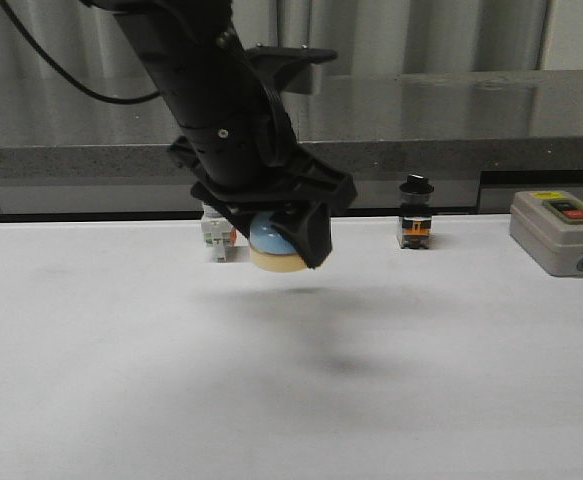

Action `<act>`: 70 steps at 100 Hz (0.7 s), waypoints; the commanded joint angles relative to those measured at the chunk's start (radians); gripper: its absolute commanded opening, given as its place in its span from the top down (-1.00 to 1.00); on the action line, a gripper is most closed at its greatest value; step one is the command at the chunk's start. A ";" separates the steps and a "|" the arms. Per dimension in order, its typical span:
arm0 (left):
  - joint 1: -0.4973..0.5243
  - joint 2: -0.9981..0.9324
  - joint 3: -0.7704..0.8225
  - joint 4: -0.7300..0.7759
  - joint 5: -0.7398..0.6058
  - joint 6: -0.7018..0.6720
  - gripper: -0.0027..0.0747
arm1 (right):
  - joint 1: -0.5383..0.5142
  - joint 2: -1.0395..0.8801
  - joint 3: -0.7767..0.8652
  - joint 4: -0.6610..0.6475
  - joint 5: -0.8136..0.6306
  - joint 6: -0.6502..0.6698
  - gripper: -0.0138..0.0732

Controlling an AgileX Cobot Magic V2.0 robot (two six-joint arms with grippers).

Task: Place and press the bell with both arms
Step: 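Lift the bell with the left gripper and carry it toward table center, then lower the bell onto the table and open the left gripper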

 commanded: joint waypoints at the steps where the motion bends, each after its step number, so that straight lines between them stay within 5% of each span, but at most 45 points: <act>1: -0.023 -0.029 -0.038 -0.008 -0.038 -0.001 0.50 | -0.006 -0.020 -0.015 -0.008 -0.085 -0.008 0.84; 70: -0.046 0.033 -0.038 -0.026 -0.017 -0.001 0.46 | -0.006 -0.020 -0.015 -0.008 -0.085 -0.008 0.84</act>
